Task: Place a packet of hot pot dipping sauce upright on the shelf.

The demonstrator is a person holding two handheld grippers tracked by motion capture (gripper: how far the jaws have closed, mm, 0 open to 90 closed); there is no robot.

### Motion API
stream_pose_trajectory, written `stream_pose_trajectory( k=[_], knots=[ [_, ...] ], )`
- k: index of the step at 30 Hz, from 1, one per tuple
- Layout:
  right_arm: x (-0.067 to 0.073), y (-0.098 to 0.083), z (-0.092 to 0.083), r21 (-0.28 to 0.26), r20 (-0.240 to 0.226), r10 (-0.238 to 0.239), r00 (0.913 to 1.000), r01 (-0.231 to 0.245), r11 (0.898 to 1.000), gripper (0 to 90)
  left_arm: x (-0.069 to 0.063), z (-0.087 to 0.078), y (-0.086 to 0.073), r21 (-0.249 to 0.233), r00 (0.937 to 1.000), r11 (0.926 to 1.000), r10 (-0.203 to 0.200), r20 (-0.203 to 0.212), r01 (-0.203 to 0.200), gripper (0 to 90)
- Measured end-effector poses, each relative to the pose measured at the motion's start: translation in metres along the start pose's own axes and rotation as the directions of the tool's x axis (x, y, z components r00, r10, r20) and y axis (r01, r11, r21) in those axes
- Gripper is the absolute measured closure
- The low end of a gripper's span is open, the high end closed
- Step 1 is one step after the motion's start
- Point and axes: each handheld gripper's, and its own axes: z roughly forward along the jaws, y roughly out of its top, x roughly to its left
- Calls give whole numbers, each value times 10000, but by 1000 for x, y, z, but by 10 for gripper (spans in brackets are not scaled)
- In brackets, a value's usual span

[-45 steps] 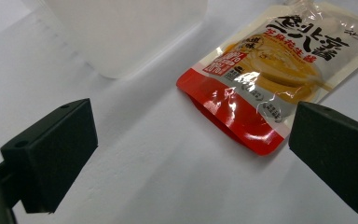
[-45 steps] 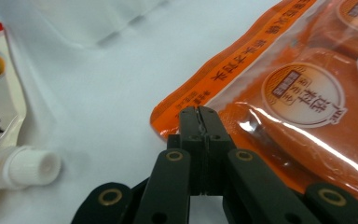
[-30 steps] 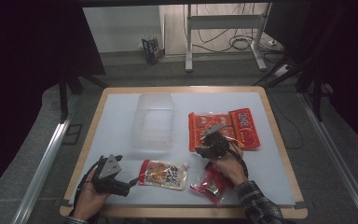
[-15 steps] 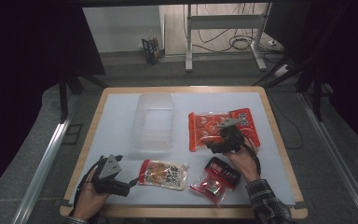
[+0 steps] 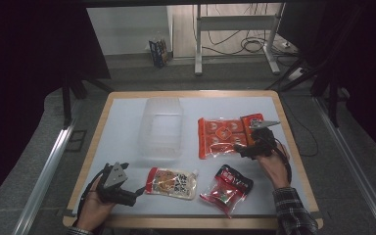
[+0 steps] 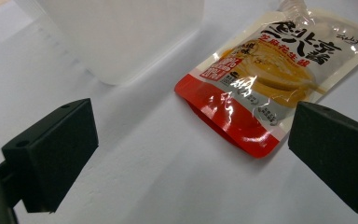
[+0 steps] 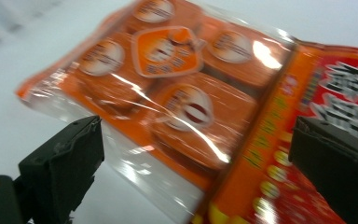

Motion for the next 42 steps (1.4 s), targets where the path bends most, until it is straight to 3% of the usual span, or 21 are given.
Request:
stream_pose_trajectory(
  k=[10,23,36,42],
  knots=[
    [-35,-16,-14,1,783,713,9944,-716,9974,14,-1,1,0,55,10000,9999,98,6,-98,13],
    [-55,-37,-4,531,636,1663,9840,-1698,9841,17,-1,1,0,65,9999,9999,130,1,-130,13],
    [-50,-36,6,780,-173,1908,9815,-1890,9789,30,-2,2,0,141,9997,9996,245,-5,-245,13],
    [-39,-24,8,396,-638,1725,9829,-1702,9846,32,-2,2,0,149,9997,9996,253,-19,-253,13]
  ],
)
